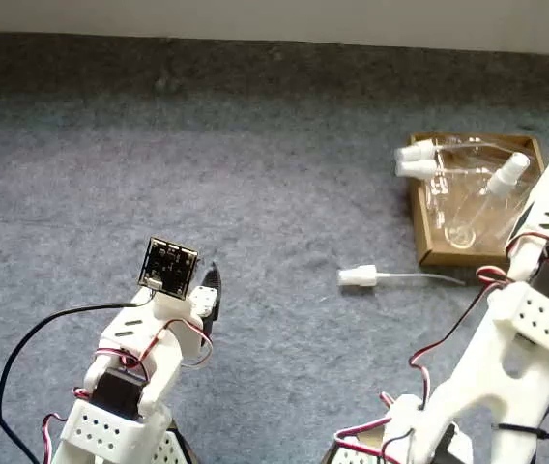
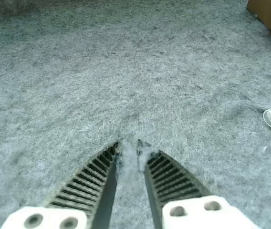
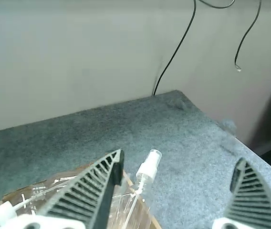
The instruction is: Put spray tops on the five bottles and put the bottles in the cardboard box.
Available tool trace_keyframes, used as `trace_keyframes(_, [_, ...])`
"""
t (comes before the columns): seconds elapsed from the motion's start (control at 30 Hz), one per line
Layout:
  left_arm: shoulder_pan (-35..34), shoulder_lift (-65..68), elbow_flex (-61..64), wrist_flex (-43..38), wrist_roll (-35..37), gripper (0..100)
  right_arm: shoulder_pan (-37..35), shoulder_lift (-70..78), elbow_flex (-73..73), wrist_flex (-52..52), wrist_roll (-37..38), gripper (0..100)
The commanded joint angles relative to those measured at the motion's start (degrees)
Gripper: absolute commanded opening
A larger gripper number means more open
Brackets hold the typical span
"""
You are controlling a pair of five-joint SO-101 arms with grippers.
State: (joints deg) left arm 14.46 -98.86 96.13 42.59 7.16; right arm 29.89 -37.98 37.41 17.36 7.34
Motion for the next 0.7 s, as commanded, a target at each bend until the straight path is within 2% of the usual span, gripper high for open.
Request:
trace_keyframes(0.0, [-0.8,-0.4,1.2,-1.2,0.4,1,-2.1,-8.2,-2.6,6.3,-0.5,32.5])
trace_keyframes(0.17, [-1.6,-0.4,-0.5,-1.0,0.5,1,-4.7,-15.6,-2.6,16.2,-0.4,32.5])
trace_keyframes(0.37, [-8.0,-0.4,-2.5,-0.9,0.6,1,-8.5,-22.3,-2.6,26.2,-0.4,32.1])
trace_keyframes(0.57, [-9.3,-0.4,-6.7,5.0,0.6,1,-13.8,-26.6,-2.6,33.5,-0.4,21.1])
trace_keyframes(0.67, [-9.3,-0.4,-7.3,5.9,0.6,1,-15.5,-28.4,-2.6,36.4,-0.4,19.0])
